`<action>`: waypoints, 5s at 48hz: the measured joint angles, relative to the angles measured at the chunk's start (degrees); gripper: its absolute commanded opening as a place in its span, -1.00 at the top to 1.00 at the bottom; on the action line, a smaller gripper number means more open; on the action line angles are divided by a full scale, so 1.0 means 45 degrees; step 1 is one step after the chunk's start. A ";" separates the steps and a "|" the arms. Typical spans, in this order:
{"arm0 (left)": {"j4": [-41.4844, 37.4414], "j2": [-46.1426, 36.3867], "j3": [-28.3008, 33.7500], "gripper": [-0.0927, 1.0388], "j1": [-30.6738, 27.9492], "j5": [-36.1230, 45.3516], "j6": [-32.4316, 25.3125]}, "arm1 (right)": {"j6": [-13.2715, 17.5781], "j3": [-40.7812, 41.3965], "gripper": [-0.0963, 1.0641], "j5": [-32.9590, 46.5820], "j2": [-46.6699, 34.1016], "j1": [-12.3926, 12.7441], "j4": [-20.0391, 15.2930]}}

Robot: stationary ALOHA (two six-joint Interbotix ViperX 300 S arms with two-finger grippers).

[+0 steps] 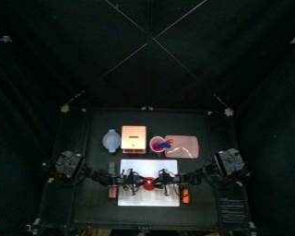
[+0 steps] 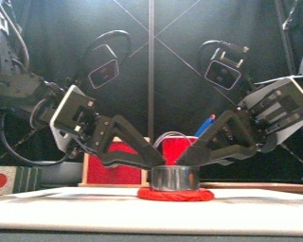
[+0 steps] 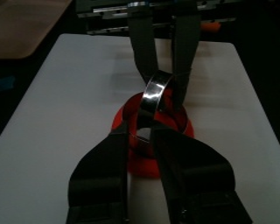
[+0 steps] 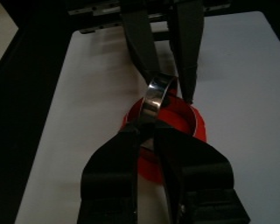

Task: Get the cutter from the drawer then cut the dough then place the extra dough in the bowl
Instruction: Cut the dough

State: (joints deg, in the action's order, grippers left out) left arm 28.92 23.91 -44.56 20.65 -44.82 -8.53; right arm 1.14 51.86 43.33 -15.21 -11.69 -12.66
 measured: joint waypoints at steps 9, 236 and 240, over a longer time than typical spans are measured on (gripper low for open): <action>0.0000 0.0039 0.0098 0.04 0.0000 0.0059 0.0020 | 0.0000 -0.0195 -0.04 -0.0078 -0.0078 -0.0020 0.0020; 0.4648 -0.0293 0.0234 -0.17 0.0664 0.0234 -0.3867 | 0.0137 -0.4395 0.09 -1.4063 0.4727 0.0742 0.7344; 0.4668 -0.0293 0.0234 -0.17 0.0664 0.0234 -0.3867 | 0.0195 -0.3887 0.09 -1.4277 0.5371 0.0879 0.7637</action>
State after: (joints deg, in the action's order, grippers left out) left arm 49.92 22.59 -43.51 23.64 -43.77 -25.93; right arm 2.02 34.37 -20.92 8.96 -7.73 21.71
